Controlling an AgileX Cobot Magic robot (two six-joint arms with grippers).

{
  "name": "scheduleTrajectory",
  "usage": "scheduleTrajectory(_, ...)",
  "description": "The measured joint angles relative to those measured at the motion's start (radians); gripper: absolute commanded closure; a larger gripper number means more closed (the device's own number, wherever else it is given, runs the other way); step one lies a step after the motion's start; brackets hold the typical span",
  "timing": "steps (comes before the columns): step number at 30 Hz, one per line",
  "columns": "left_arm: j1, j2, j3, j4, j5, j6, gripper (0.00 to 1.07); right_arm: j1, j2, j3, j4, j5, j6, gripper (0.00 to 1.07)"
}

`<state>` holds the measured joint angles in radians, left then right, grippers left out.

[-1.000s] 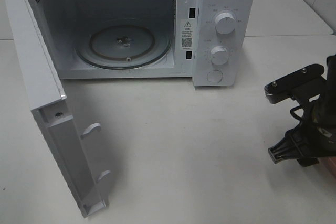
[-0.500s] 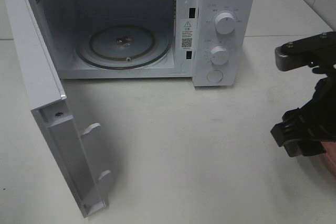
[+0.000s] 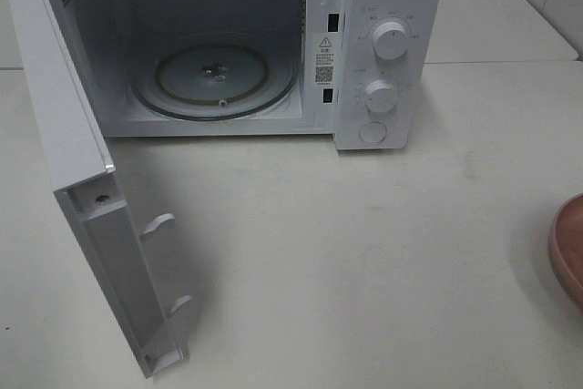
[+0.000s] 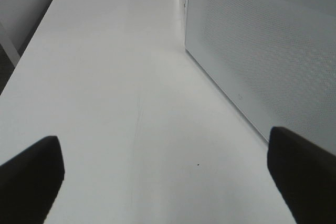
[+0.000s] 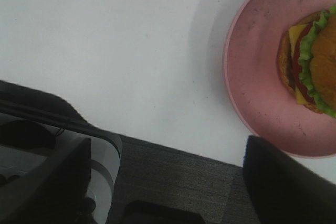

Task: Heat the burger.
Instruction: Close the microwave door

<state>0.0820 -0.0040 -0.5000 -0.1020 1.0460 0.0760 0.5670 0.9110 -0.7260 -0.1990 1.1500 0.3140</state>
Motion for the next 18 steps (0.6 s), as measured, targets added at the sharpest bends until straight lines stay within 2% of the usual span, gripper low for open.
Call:
scheduleTrajectory(10,0.0,0.0,0.0,0.0,0.0,0.0,0.06,0.0,-0.184,0.0,0.024,0.059,-0.015,0.31)
scheduleTrajectory(12,0.0,0.0,0.0,0.0,0.0,0.0,0.06,0.0,-0.283,0.0,0.024,0.061,-0.032,0.31)
scheduleTrajectory(14,0.0,0.0,0.0,0.0,0.0,0.0,0.06,0.0,-0.314,0.0,0.024,0.061,-0.041,0.31)
scheduleTrajectory(17,0.0,0.0,0.0,0.0,0.0,0.0,0.06,-0.028,-0.39,0.0,0.024,0.063,-0.087,0.31)
scheduleTrajectory(18,0.0,0.0,0.0,0.0,0.0,0.0,0.06,-0.071,-0.433,0.0,0.024,0.064,-0.121,0.31)
